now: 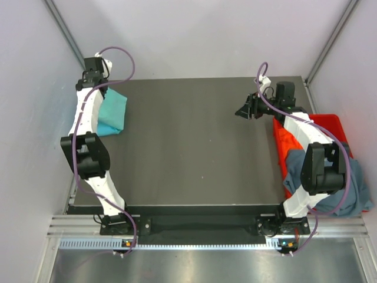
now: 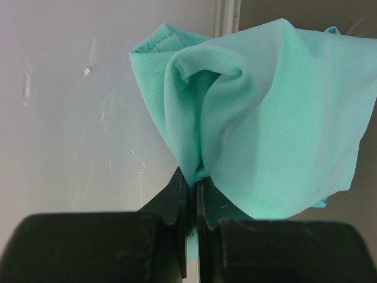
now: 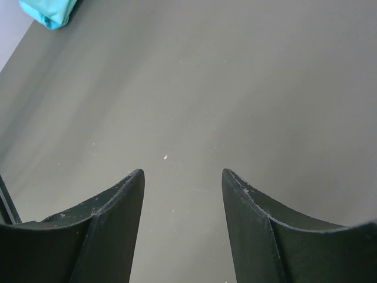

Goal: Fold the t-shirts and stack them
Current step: Neatly place the folded tshirt to the corner

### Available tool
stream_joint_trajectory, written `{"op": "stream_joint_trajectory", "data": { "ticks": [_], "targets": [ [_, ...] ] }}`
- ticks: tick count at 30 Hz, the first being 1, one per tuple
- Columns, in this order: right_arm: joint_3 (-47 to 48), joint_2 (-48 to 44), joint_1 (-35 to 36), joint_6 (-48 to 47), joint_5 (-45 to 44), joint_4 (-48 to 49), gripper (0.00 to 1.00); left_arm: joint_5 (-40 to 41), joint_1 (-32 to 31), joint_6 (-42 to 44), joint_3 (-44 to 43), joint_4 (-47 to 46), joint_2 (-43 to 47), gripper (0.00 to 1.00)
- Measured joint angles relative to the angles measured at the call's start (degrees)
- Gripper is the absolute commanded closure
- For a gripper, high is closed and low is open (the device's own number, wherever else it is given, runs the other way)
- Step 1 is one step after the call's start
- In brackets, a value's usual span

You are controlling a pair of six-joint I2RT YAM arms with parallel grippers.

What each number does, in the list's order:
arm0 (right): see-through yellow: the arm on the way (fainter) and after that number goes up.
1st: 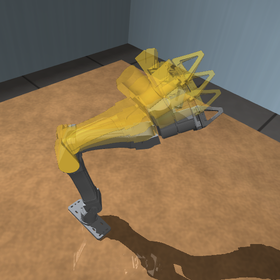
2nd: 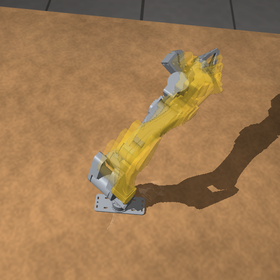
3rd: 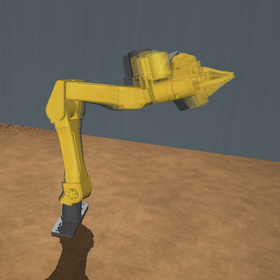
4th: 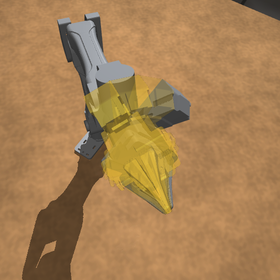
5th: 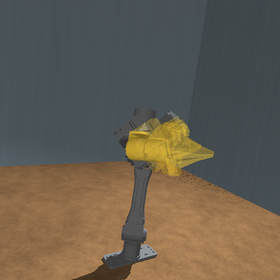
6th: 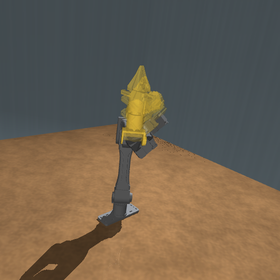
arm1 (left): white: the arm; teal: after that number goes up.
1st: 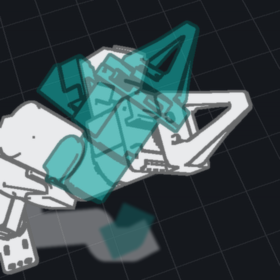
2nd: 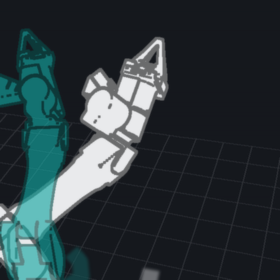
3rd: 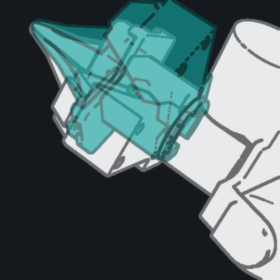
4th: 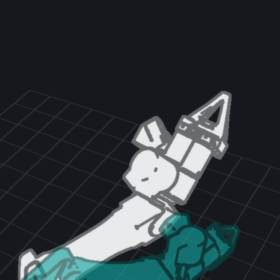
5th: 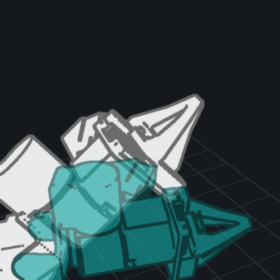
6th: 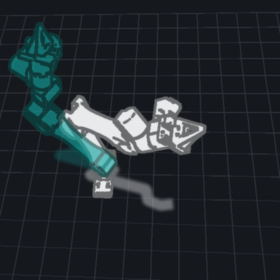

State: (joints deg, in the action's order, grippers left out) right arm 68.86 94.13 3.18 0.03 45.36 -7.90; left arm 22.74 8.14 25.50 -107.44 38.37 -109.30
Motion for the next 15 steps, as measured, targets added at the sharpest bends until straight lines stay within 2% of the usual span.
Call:
{"op": "stream_joint_trajectory", "data": {
  "ticks": [15],
  "targets": [
    [-0.26, 0.24, 0.0, 0.04, 0.22, 0.22, 0.44, 6.71, 0.0, 4.02, 8.15, -8.46, -0.39, 1.0]
  ]
}}
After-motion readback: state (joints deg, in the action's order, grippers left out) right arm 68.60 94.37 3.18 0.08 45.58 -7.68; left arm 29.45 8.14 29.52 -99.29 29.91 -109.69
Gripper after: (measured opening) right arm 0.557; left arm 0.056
